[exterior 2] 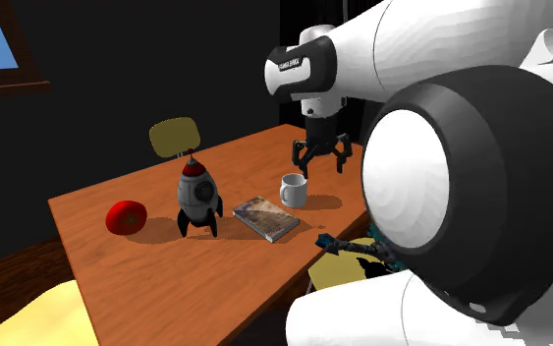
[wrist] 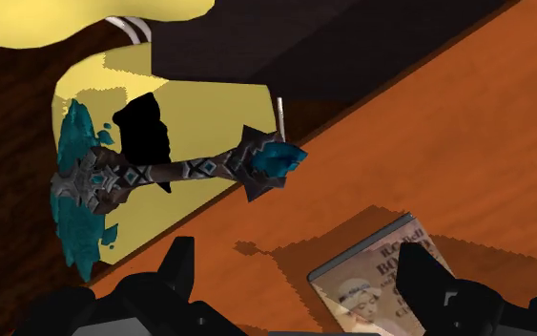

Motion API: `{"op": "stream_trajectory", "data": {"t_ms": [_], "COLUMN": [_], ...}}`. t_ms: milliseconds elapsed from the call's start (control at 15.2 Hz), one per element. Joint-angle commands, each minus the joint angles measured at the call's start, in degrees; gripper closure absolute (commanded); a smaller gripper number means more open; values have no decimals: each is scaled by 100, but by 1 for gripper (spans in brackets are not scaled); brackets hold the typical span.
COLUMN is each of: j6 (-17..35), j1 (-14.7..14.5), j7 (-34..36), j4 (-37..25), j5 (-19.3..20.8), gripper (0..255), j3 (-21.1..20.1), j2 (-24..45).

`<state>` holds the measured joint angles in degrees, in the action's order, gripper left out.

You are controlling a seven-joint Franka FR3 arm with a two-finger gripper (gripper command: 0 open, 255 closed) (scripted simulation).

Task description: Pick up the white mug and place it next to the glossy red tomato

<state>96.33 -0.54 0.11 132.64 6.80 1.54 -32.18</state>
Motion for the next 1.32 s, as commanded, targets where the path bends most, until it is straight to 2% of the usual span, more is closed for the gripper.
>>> {"op": "stream_trajectory", "data": {"t_ms": [0, 660, 1254], "j6": [396, 1771, 2406], "j1": [8, -13, 66], "j7": [-117, -707, -1328], "j4": [-54, -915, -2365], "j5": [1, -285, -822], "gripper": [0, 0, 0], "j3": [104, 440, 509], "j2": [386, 2388, 4315]}}
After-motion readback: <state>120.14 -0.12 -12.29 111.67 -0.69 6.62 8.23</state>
